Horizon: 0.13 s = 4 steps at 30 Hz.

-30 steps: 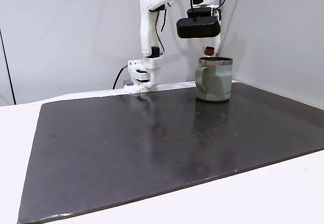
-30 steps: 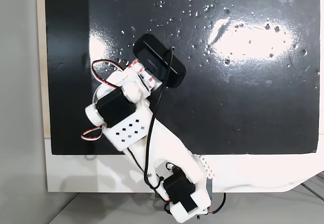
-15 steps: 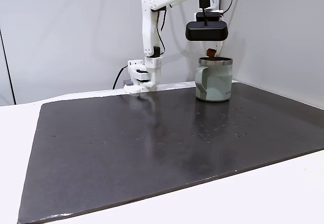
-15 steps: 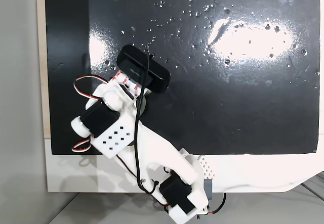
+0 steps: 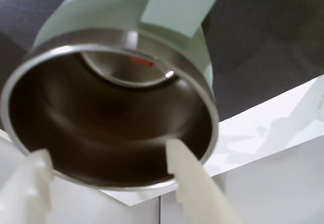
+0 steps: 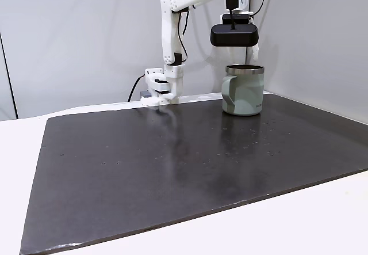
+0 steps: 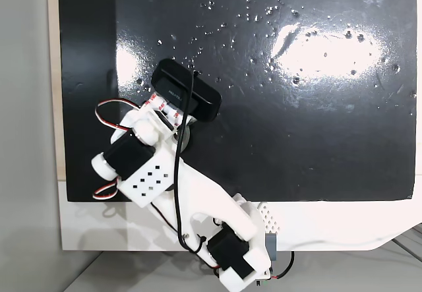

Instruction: Grasp a cube and put it in the cup.

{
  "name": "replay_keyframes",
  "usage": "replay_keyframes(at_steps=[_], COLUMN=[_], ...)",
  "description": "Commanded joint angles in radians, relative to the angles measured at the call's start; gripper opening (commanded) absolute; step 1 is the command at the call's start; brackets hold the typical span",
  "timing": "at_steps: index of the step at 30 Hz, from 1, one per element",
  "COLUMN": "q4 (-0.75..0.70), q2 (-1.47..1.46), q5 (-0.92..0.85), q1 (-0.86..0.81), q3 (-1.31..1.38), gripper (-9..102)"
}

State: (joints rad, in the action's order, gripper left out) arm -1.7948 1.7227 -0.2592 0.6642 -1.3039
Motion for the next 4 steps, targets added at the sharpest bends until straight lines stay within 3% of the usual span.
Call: replay_keyframes(at_steps=[1, 4], q4=[-0.012, -0.012], q2=[0.063, 0.064], q5=[0.002, 0.002], q1=[-0.002, -0.002], q3=[0.012, 0.012], gripper=[24, 24])
